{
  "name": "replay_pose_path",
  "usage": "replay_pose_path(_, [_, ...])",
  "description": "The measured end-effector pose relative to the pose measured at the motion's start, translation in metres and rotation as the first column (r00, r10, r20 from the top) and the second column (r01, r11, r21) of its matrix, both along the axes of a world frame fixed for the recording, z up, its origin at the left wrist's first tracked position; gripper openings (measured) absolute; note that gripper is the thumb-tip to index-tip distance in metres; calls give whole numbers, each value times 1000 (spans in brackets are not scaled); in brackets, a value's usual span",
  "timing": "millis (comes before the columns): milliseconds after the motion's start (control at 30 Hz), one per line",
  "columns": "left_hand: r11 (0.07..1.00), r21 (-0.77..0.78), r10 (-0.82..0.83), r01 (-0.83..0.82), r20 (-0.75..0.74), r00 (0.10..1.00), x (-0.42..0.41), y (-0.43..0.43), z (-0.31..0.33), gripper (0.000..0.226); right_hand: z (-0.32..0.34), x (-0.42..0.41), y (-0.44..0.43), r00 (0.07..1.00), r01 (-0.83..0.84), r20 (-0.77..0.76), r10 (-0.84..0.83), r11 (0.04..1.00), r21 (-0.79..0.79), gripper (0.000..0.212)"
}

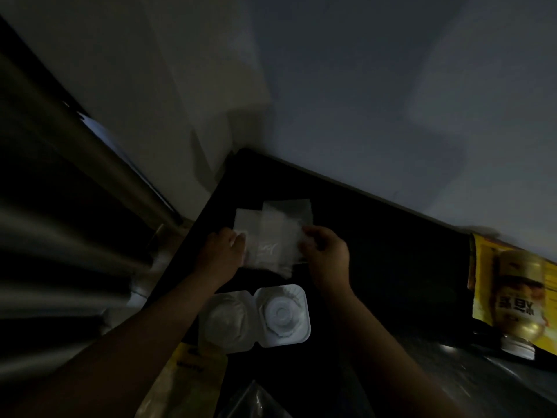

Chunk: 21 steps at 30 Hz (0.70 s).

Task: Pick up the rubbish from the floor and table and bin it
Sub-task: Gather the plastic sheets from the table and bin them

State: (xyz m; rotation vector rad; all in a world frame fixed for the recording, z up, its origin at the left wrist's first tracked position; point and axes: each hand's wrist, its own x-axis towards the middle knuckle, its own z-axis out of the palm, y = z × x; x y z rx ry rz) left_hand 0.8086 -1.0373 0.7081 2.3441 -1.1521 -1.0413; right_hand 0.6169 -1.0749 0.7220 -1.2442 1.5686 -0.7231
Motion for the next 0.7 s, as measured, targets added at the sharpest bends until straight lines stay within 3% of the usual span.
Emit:
replay_pose_path(267, [985,-39,156,-165,-179,971,-5,-3,0,58,-6,20,9,949,-315,30,314,939,139,45])
replay_pose_path(400, [988,-72,122,-140,-206,971,-5,2,7,35,1,13,15,945,-327,72,320,935,134,46])
replay_pose_path(500, [968,-137,174,-211,-241,955,-1,9,17,26,11,1,22,950,-310,56,306,945,101,46])
replay_pose_path(700, [948,-219,157,-231,-309,938,17,47,45,34,24,-20,55,955,-285,-66,289,956,62,44])
